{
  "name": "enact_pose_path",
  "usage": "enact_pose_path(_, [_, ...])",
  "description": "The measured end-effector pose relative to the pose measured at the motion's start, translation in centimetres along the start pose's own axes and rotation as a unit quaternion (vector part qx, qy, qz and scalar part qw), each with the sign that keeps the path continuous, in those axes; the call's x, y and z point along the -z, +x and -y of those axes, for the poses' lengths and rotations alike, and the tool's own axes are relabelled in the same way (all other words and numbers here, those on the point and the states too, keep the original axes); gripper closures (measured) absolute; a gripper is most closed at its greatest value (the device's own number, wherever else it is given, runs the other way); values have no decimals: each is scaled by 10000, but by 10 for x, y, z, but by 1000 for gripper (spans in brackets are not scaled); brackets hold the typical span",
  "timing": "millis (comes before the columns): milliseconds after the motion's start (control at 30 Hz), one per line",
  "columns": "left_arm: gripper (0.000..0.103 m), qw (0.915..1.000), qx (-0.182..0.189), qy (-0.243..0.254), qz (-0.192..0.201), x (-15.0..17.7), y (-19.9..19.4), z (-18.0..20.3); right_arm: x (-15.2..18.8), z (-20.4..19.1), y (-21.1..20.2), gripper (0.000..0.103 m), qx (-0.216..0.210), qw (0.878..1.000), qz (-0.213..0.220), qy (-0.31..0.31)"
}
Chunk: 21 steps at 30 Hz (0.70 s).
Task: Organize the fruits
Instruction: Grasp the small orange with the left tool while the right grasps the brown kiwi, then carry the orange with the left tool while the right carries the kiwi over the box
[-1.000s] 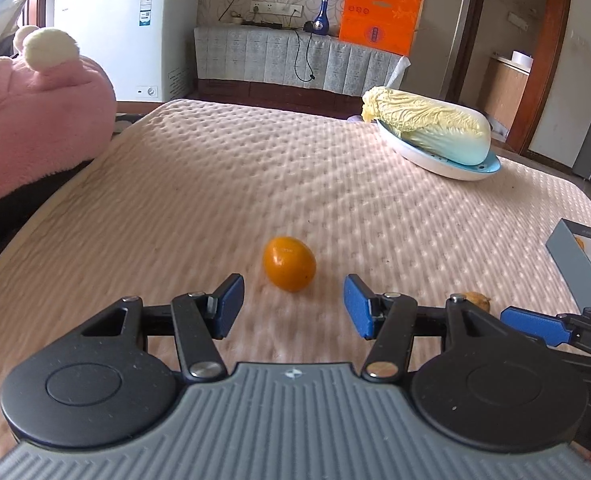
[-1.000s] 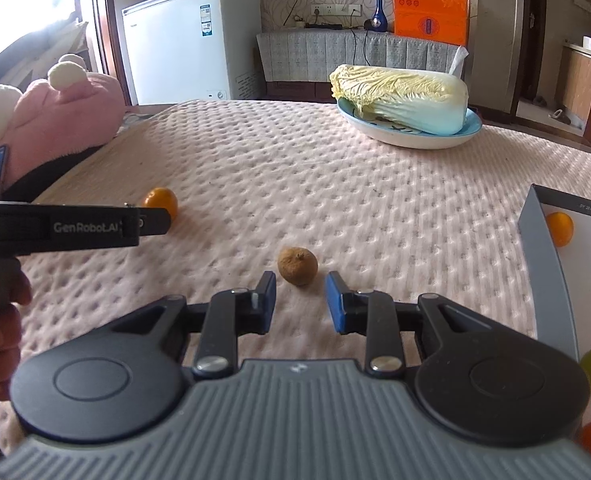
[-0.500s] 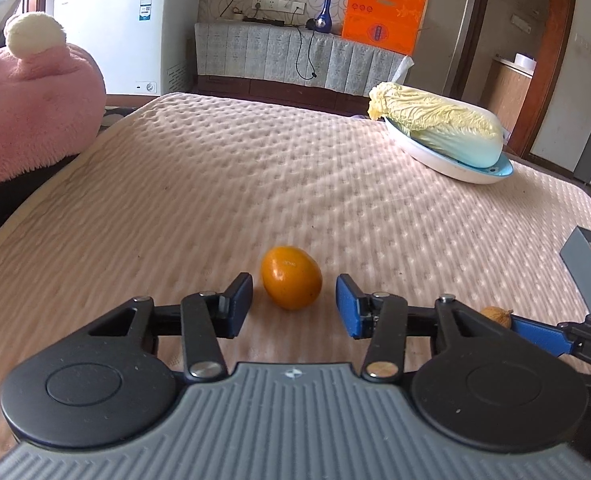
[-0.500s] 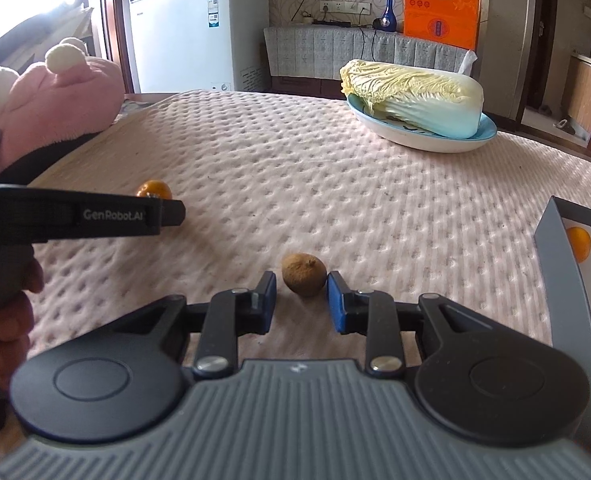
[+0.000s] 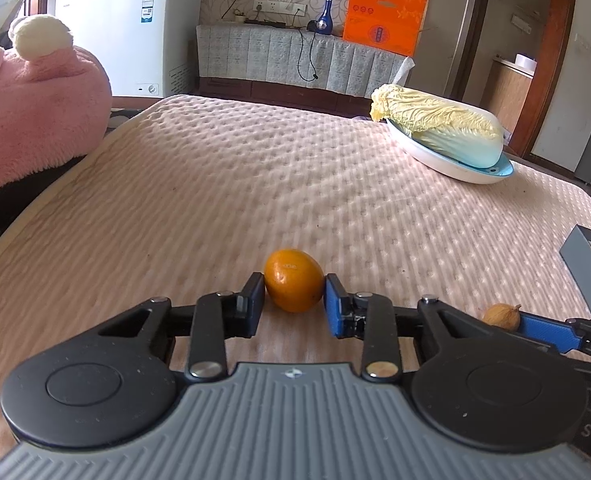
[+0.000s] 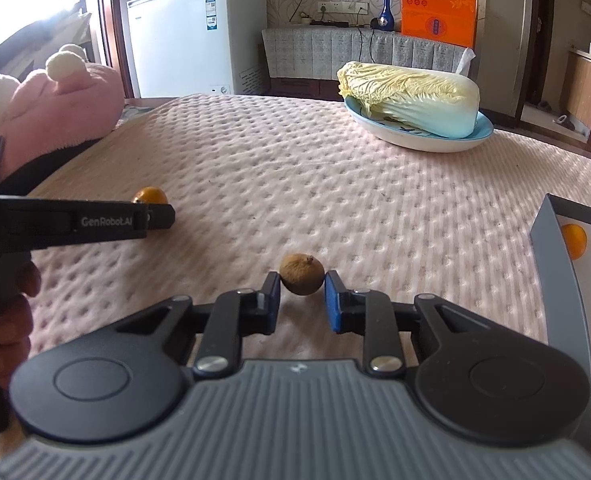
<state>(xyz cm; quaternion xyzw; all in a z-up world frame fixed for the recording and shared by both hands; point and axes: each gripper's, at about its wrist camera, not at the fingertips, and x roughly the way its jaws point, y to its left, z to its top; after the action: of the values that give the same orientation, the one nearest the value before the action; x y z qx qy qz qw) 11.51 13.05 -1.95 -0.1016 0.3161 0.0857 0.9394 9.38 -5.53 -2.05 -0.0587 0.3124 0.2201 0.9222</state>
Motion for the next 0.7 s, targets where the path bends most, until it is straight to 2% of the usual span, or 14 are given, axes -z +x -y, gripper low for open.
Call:
enact_pose_path(200, [66,9999,54,103,28,6,-24,14,1,-5,-21,76,-107,9998,125,86])
enact_pose_path(333, [66,9997,87,191,155,9,-47,22,6,-6,-36,76,-107,9997,163,141])
enact_pose_path(500, [66,9995,143,52,268,11,-77,27,10,-1,-59,76,-56,9994,289,191])
enact_pose_path(700, [66,9987,311,166,381,23,-118,50,18,6,-85,76,-30,9989,376,268])
